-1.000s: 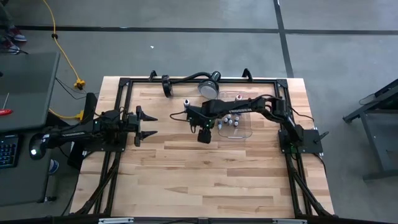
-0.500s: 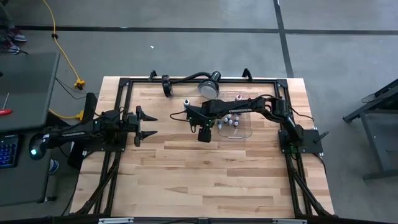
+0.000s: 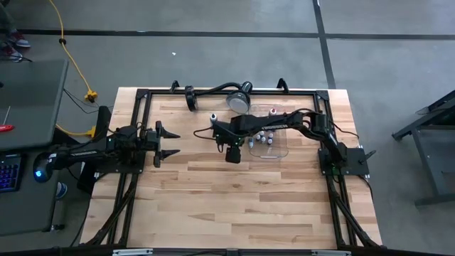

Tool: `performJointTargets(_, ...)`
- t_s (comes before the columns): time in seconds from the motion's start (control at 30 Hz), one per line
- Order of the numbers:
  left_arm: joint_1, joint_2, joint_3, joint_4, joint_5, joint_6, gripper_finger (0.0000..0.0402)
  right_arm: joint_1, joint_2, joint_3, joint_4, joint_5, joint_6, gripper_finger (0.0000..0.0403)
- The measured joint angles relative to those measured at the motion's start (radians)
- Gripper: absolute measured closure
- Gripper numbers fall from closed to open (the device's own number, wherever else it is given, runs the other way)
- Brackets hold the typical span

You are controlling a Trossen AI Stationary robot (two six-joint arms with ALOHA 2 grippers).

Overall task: Pick & Place food coloring
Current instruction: Put the small black food coloring bottle into the transparent bin

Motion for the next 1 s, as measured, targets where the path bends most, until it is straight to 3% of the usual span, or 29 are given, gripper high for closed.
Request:
performJointTargets(0.53, 0.000, 0.000, 0.000, 0.000, 0.000, 0.000, 0.0124, 0.009, 0.001, -0.032, 0.020, 0.014, 0.031, 0.0208)
performJointTargets(1.0, 0.000, 0.000, 0.000, 0.000, 0.000, 0.000, 0.0124, 0.009, 0.001, -0.032, 0.012, 0.012, 0.032, 0.0297)
